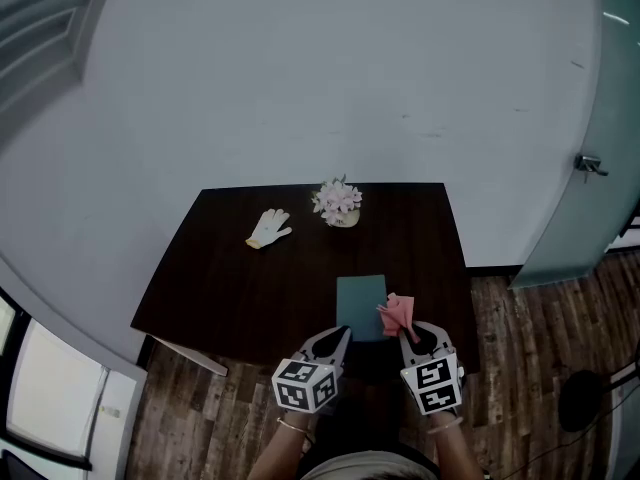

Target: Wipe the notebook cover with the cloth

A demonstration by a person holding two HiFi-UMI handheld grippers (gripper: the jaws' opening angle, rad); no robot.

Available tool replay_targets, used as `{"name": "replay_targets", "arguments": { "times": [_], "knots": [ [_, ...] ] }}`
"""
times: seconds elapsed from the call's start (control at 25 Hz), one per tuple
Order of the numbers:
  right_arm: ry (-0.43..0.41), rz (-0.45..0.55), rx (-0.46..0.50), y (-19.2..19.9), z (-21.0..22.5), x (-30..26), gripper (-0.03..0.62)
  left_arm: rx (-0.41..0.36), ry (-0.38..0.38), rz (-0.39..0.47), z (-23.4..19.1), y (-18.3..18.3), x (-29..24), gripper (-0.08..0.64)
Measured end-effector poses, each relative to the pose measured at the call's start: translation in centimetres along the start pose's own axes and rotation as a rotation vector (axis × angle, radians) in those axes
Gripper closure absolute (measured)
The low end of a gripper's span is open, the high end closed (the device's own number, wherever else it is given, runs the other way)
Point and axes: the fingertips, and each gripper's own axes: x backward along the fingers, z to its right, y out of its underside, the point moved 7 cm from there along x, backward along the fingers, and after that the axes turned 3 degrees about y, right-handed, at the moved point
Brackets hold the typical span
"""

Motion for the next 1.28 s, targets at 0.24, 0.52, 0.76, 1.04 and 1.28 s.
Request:
{"name": "replay_targets", "arguments": {
  "times": [0.24, 0.52, 0.76, 1.04, 1.28],
  "knots": [
    [-0.003, 0.049, -0.008, -1.2, -0.2, 1.1, 0.545, -0.027, 0.001, 0.027, 1.0, -1.0, 0.8, 0.541],
    [0.004, 0.086, -0.007, -2.3, 0.1, 1.6, 0.545, -0.055, -0.007, 0.056, 1.7, -2.4, 1.1, 0.541],
    [0.017, 0.107, -0.007, -3.2, -0.1, 2.2, 0.545, -0.078, 0.001, 0.073, 1.6, -3.3, 1.7, 0.541],
    [0.041, 0.126, -0.009, -4.3, -0.9, 3.2, 0.545, -0.091, 0.01, 0.097, 1.5, -4.1, 3.2, 0.541],
    [0.071, 0.145, -0.008, -5.4, -2.1, 4.5, 0.545, -0.101, 0.038, 0.112, 1.9, -5.1, 4.7, 0.541]
  ]
}}
